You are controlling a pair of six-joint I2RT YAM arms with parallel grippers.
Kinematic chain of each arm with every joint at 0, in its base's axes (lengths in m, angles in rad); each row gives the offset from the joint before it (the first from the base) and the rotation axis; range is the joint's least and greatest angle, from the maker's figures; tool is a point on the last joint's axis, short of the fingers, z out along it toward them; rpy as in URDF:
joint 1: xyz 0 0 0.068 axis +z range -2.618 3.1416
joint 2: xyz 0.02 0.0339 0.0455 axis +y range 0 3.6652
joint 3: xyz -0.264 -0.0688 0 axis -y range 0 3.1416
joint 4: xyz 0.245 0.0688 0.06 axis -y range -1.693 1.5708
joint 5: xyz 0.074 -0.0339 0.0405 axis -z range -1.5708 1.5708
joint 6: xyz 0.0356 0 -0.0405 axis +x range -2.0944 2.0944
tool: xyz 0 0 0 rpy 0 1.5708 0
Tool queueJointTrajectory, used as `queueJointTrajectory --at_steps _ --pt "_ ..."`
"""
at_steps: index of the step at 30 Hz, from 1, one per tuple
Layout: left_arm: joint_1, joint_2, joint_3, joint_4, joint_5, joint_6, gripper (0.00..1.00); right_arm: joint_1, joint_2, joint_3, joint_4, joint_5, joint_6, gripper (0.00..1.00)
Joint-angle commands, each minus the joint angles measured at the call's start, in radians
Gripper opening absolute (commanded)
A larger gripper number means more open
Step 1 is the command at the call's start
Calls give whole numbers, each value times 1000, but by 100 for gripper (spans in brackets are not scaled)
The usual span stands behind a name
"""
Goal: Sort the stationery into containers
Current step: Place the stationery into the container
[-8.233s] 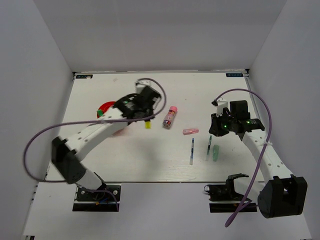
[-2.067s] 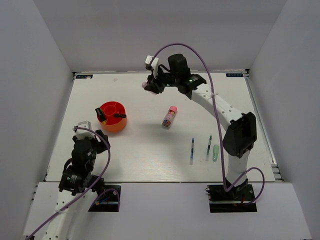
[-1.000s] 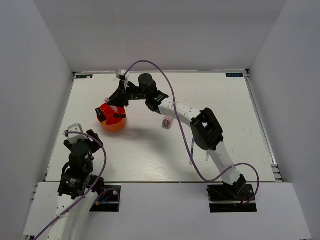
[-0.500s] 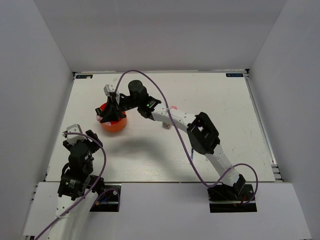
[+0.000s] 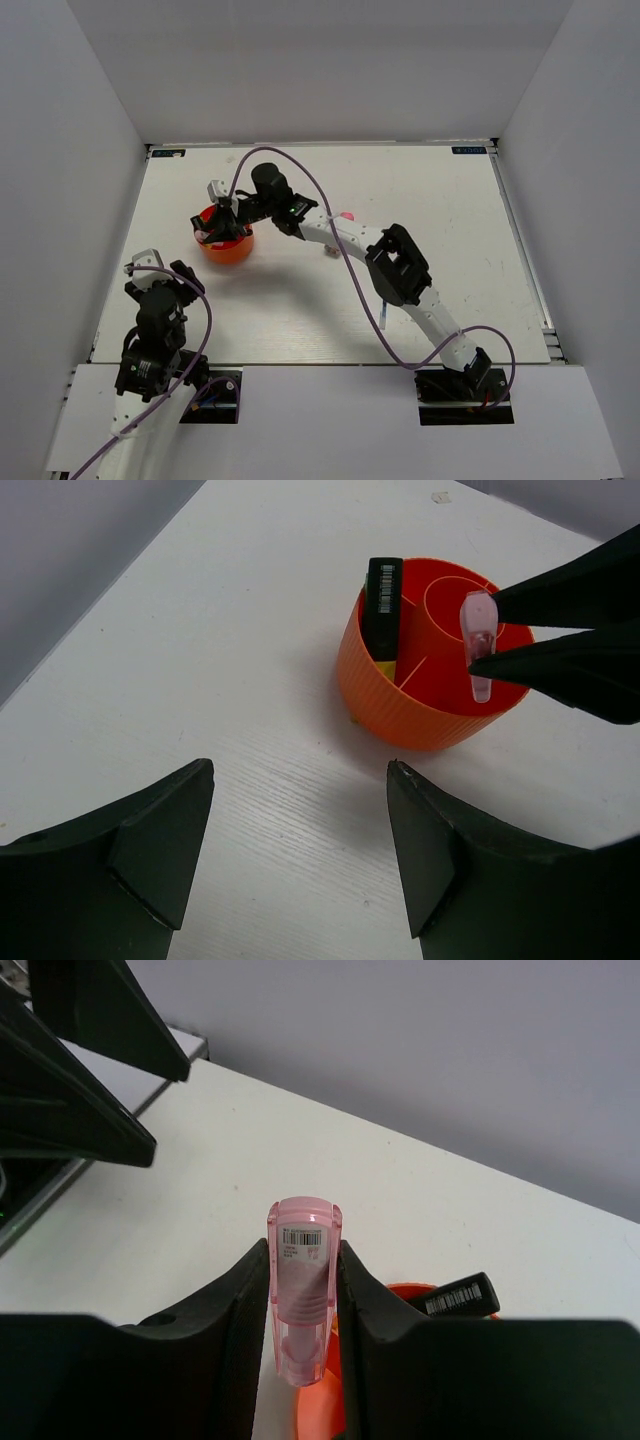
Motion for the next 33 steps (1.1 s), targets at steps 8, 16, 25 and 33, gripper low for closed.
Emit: queueJointTrajectory --at_steps 8,16,25,33 --pt "7 -14 -1 -11 -20 -2 80 24 -1 -7 -62 187 -237 0" --pt "6 -17 -3 -10 -19 -2 80 19 -15 -45 -87 187 -322 0" --pt "6 -19 -3 -10 -25 -5 80 19 -47 -111 -142 193 -403 0" --pt "7 -20 -4 -11 -26 -3 80 21 -87 -171 -138 218 -443 40"
